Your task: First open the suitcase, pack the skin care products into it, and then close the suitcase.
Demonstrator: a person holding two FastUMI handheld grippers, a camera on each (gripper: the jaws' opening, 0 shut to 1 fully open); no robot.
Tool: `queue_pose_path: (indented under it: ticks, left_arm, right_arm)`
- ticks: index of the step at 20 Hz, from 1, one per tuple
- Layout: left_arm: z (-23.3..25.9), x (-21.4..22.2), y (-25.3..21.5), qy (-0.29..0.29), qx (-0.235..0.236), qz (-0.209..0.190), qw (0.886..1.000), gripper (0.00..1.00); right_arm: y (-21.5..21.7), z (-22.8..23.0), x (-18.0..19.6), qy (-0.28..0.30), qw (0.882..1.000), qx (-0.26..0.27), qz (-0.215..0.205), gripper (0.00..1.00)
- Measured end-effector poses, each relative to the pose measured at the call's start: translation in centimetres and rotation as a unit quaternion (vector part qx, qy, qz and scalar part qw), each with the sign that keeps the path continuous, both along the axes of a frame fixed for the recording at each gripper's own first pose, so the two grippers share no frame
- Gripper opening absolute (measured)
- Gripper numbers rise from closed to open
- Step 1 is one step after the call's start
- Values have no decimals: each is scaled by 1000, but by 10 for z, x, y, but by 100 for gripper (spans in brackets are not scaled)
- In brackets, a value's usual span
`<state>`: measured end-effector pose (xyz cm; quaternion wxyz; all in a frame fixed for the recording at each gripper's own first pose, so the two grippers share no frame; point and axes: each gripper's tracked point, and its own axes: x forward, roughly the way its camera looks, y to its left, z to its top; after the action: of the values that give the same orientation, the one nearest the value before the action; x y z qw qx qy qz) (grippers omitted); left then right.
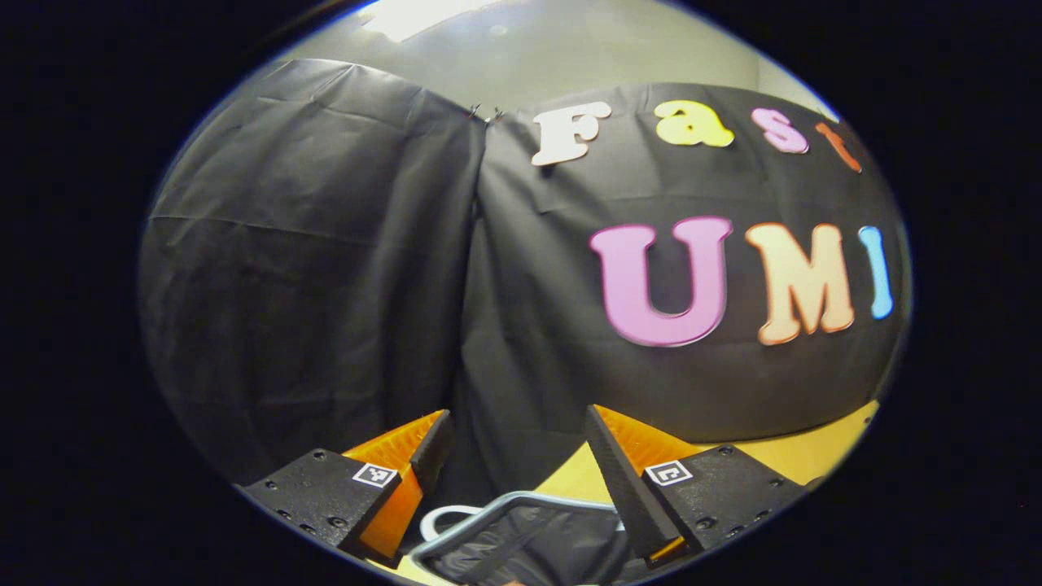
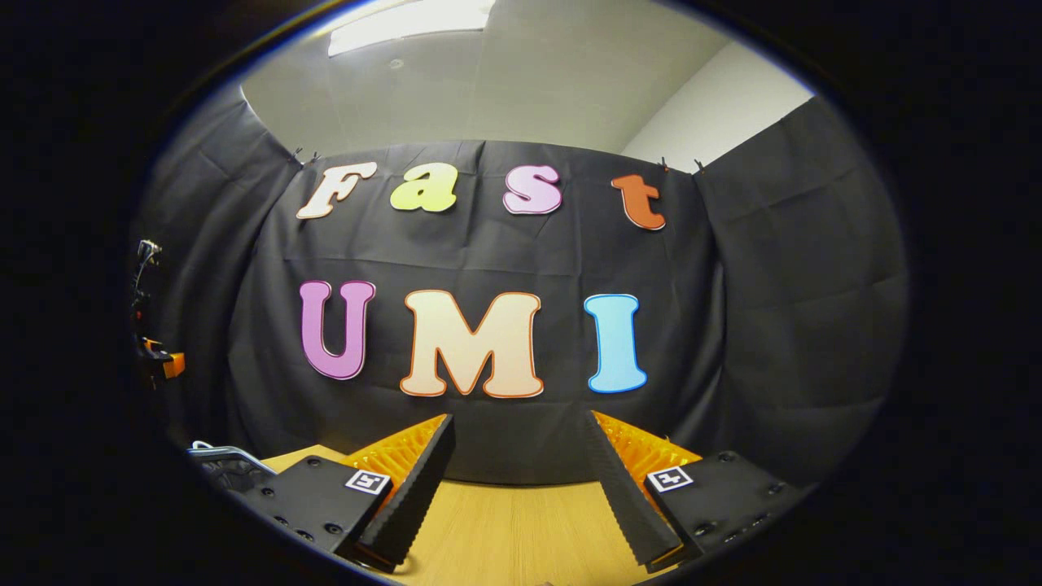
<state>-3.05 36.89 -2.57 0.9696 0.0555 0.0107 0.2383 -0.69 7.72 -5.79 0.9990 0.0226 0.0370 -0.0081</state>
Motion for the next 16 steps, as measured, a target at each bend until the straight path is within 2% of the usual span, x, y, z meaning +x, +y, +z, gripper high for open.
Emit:
queue_pose_path:
  ticks: [6, 16]
  left_arm:
    - [18, 7, -123, -21, 14, -73, 997, 94]
    - [-23, -1, -277, 10, -8, -168, 986, 94]
  right_arm:
    - [-30, 0, -12, -7, 1000, 3, 23, 100]
    - [-81, -6, -34, -4, 999, 2, 45, 98]
